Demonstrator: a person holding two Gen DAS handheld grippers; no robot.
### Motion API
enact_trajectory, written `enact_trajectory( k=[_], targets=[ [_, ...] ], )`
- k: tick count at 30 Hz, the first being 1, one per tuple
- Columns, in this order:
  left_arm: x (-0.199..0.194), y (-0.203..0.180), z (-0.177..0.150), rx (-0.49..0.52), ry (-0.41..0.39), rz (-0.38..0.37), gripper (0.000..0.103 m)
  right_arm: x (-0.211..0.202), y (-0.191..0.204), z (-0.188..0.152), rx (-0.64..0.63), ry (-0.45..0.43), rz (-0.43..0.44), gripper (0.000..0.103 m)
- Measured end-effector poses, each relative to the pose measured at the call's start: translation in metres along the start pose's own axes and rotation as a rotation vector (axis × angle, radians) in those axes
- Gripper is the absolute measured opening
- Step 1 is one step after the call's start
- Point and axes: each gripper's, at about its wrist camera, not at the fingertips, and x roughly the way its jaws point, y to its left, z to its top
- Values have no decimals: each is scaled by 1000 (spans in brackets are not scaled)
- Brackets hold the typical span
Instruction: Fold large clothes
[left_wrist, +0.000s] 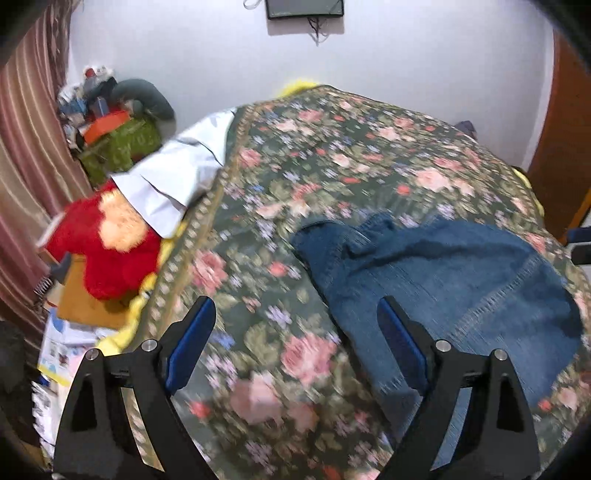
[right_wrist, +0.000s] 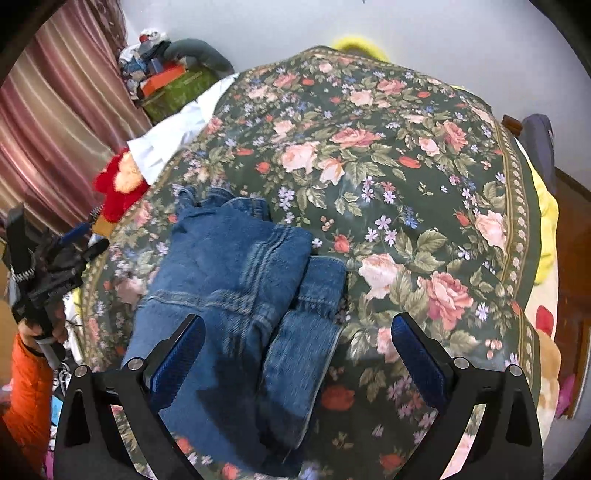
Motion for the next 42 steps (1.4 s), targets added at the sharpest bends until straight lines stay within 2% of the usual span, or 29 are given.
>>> enact_trajectory(
  k=[3, 5, 6, 9, 12, 14, 21, 26, 29, 31, 36, 39, 42],
  targets=[
    [7, 2, -17, -95, 78, -113, 94, -4, 2, -6, 23, -5, 54, 101],
    [22, 5, -31, -193, 153, -211, 94, 0, 0, -14, 55, 8, 104, 101],
    [34, 6, -41, -256, 204, -277, 94, 6, -1, -18, 72, 26, 132, 101],
    [61, 4, -59, -380, 300, -387, 94, 32, -6, -29, 120, 109, 176, 101],
    [78, 4, -69, -488, 330, -470, 95, 60, -12, -36, 187, 188, 217, 101],
    [87, 4, -70, -539, 334, -511, 95, 70, -14, -36, 207, 209, 260, 101],
    [116, -14, -55, -543, 331, -610, 98, 109, -10, -21, 218, 251, 374, 101],
    [143, -21, -52, -597, 378, -699, 98, 123, -9, -15, 228, 265, 432, 96],
    [146, -22, -50, -597, 379, -721, 96, 126, -13, -14, 256, 264, 458, 91],
    [142, -24, -50, -581, 372, -711, 89, 126, -15, -16, 267, 252, 460, 88],
    [120, -26, -38, -507, 351, -653, 75, 114, -10, -16, 269, 232, 448, 61],
    [98, -25, -30, -458, 315, -620, 69, 101, 2, -14, 226, 215, 411, 53],
    [69, -22, -21, -409, 270, -595, 67, 83, 14, -15, 185, 196, 378, 50]
  ],
)
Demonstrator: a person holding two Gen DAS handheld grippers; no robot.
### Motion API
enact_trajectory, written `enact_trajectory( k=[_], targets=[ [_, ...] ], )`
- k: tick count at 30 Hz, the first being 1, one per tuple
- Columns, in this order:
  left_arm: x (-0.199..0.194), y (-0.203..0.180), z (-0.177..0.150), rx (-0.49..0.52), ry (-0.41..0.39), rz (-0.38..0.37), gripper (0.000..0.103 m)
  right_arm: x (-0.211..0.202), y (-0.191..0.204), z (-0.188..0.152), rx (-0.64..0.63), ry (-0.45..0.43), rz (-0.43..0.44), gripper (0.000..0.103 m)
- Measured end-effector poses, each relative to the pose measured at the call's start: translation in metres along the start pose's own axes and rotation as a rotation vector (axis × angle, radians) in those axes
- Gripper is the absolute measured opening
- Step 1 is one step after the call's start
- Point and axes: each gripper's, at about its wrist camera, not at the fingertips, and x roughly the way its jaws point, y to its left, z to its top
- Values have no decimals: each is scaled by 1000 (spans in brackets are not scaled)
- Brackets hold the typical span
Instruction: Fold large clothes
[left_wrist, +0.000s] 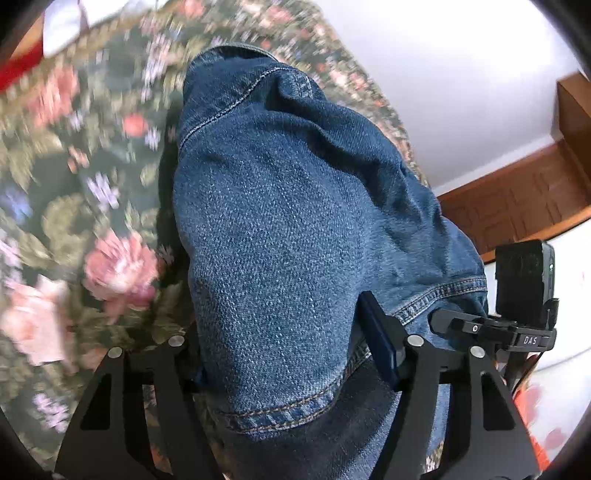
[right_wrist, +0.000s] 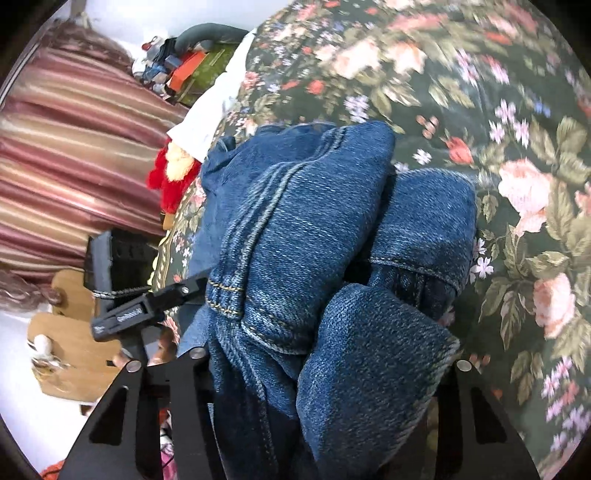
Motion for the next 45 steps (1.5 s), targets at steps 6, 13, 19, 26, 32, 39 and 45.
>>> enact_trajectory(
  k=[6, 13, 19, 26, 32, 39, 45],
  targets=[
    [-73, -37, -1, 97, -107, 14, 67, -36, 53, -7, -92, -76, -16, 49],
    [-158, -57, -14, 172, -219, 39, 67, -81, 124, -22, -188, -169, 6, 49],
    [-205, -58, -24, 174, -256, 83, 67, -84, 169, -34, -225, -184, 57, 49],
    [-215, -15, -51, 132, -229, 152, 67, -40, 187, -52, -197, -120, 91, 49],
    [-177, 43, -79, 51, -150, 208, 67, 29, 173, -66, -146, 1, 76, 49],
    [-118, 87, -106, 48, -78, 341, 68, 119, 136, -75, -117, 153, -43, 49],
    [-120, 93, -118, 73, -126, 340, 71, 130, 132, -74, -208, 202, -105, 65]
  ],
)
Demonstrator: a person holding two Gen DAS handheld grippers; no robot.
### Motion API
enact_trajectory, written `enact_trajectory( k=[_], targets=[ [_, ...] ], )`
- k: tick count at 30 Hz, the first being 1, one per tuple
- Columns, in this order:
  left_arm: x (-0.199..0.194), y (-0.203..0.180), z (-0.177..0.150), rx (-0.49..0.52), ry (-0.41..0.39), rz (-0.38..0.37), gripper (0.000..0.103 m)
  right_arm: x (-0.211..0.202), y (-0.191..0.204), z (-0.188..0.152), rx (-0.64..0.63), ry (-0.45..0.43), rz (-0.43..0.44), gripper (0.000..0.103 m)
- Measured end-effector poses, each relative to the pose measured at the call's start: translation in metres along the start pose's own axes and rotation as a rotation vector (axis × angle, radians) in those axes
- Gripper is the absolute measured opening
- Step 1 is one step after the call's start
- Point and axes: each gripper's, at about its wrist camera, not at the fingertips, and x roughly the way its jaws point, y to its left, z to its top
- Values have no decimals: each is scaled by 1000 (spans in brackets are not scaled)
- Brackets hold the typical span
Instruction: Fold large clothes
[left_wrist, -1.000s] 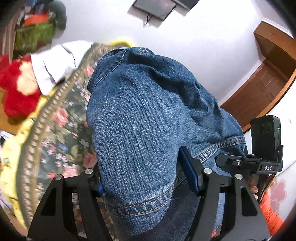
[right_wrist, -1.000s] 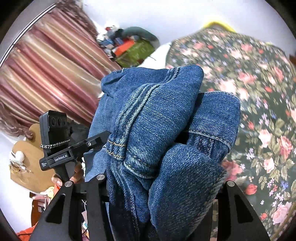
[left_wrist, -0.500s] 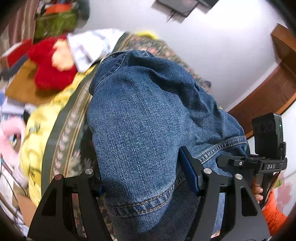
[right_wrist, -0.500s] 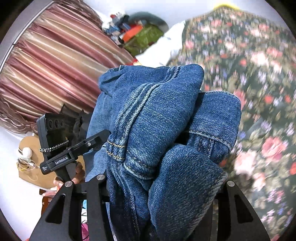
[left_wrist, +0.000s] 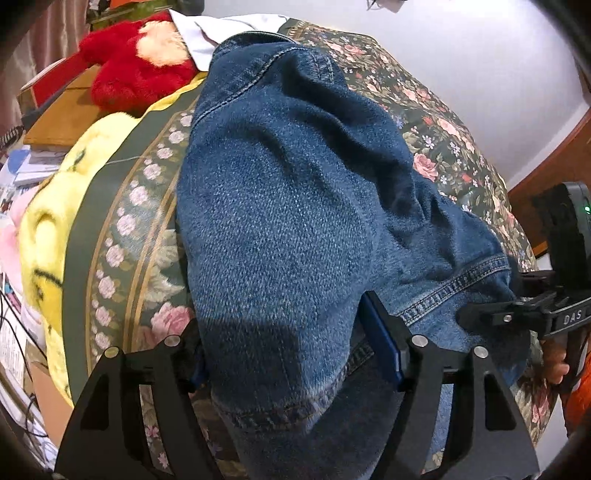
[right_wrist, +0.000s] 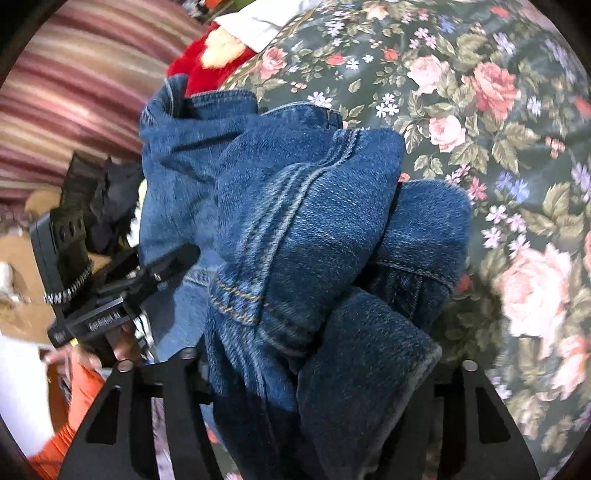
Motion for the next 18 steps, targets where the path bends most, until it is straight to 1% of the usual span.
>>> enact_trajectory(
  k=[3, 5, 8, 11, 13, 16, 18],
  targets=[
    [-14, -3, -8, 35, -19, 46, 71, -16, 4, -3, -53, 6, -68, 70],
    [-26, -6, -10, 85, -46, 112, 70, -33, 6, -7, -83, -16, -103, 71],
    [-42, -8, -6, 136, -90, 178, 70, -59, 9, -12, -127, -65, -163, 71],
    [-61, -9, 4, 161, -148, 207, 71, -82, 18, -11, -166, -142, -230, 71],
    [-68, -10, 17, 178, -182, 234, 71, -96, 27, -11, -191, -200, -246, 71],
    [-64, -13, 40, 194, -206, 292, 71, -103, 41, -3, -212, -259, -232, 72],
    [-55, -15, 54, 192, -206, 288, 71, -97, 50, 7, -231, -281, -238, 72]
  ],
)
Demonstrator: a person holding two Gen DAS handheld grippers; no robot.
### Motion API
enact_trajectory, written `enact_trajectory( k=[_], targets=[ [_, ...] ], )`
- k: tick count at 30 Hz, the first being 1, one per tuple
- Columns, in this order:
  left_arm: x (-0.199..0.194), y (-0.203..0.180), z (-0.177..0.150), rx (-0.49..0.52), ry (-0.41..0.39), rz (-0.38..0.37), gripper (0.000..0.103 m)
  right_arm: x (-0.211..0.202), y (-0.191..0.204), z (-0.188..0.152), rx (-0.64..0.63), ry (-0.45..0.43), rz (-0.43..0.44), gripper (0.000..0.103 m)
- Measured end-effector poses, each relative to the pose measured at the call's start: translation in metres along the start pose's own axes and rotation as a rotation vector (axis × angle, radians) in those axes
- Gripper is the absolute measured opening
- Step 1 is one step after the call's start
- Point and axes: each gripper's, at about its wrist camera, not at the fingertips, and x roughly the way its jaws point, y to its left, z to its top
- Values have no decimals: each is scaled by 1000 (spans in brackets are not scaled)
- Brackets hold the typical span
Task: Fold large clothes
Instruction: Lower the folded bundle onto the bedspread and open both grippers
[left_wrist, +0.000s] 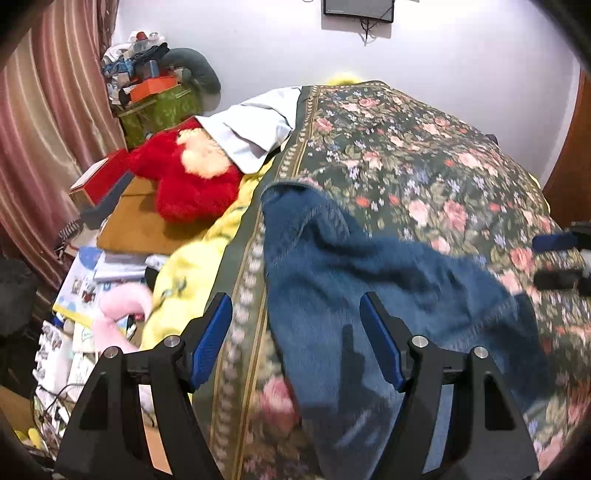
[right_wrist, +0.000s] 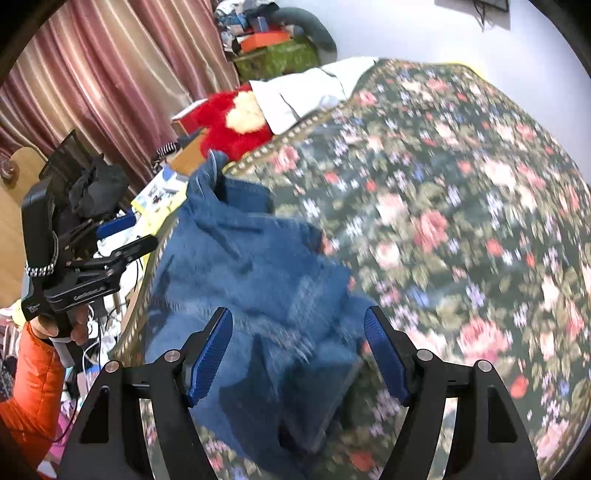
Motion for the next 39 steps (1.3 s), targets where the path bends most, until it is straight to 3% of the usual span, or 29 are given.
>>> enact_trajectory(
  k=[3, 6, 10, 11, 15, 19, 25, 29, 35, 39],
  targets=[
    [30, -2, 19, -17, 31, -17, 71, 24, 15, 11, -43, -15, 10, 72],
    [54, -1, 26, -31, 48, -12, 71, 59, 22, 14, -95, 22, -33, 72],
    [90, 3, 30, -86, 91, -26, 85, 103, 6, 3, -126, 111, -101, 72],
    [98, 4, 29, -91, 99, -27, 86, 108, -4, -2, -112, 119, -67, 74],
    [118, 10, 22, -134, 133, -42, 92, 104, -42, -12, 8, 119, 43, 82],
    [111, 10, 23, -149, 141, -41, 92, 92, -45, -19, -2, 105, 17, 85],
    [60, -10, 27, -29, 75, 41, 86, 56, -27, -24, -31, 52, -88, 85],
    [-2, -22, 24, 44, -35, 62, 86, 13, -9, -27, -47, -20, -126, 85],
    [-118, -35, 10, 18, -252, 11, 86, -74, 28, -36, -56, -214, -106, 85],
    [-192, -42, -2, -18, -400, -8, 86, -138, 59, -48, -72, -388, -87, 85]
  ],
)
